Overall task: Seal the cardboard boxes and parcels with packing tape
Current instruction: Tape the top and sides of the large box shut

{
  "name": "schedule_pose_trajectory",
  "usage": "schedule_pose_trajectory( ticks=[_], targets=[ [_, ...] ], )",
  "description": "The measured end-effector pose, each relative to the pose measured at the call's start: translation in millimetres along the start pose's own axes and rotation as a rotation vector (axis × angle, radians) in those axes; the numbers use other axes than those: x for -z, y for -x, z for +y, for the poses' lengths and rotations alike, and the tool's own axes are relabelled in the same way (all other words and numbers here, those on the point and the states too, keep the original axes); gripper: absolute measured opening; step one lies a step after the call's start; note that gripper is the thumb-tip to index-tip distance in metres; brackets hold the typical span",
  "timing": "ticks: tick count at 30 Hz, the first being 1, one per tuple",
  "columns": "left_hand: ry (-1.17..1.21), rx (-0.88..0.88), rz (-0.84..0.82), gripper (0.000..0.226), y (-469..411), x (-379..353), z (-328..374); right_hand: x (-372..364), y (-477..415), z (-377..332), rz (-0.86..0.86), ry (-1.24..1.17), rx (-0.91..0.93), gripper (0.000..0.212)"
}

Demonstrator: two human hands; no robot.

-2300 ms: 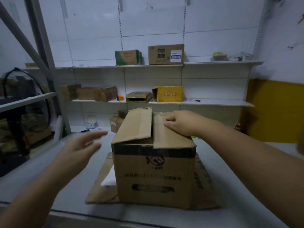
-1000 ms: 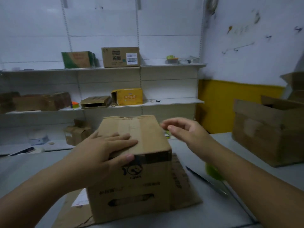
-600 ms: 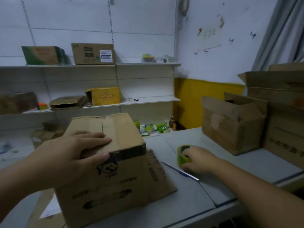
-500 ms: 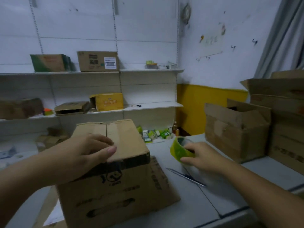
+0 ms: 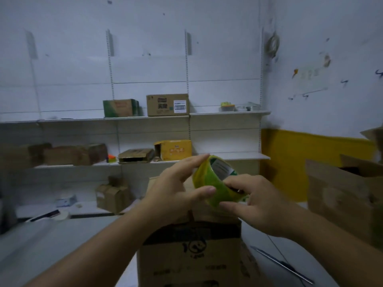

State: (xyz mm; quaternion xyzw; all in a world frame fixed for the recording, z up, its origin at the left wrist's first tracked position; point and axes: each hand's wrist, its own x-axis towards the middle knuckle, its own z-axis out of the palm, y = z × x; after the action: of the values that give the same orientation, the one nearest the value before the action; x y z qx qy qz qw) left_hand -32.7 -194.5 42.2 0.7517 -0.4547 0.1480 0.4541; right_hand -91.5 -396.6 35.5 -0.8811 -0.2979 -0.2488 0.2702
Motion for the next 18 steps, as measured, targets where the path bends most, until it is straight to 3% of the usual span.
schedule_pose_trajectory(
  ticks=[5, 12, 18],
  targets=[
    [0.013, -0.042, 0.304, 0.036, 5, -7, -2, -11, -7, -5, 0.051, -0.013, -0.040, 0.021],
    [0.192, -0.092, 0.406, 0.016, 5, -6, 3, -12, -8, -15, 0.058, -0.044, -0.070, 0.031],
    [-0.096, -0.145, 0.480, 0.009, 3, 8, 16, -7, -10, -32, 0.077, 0.006, -0.087, 0.057]
  ],
)
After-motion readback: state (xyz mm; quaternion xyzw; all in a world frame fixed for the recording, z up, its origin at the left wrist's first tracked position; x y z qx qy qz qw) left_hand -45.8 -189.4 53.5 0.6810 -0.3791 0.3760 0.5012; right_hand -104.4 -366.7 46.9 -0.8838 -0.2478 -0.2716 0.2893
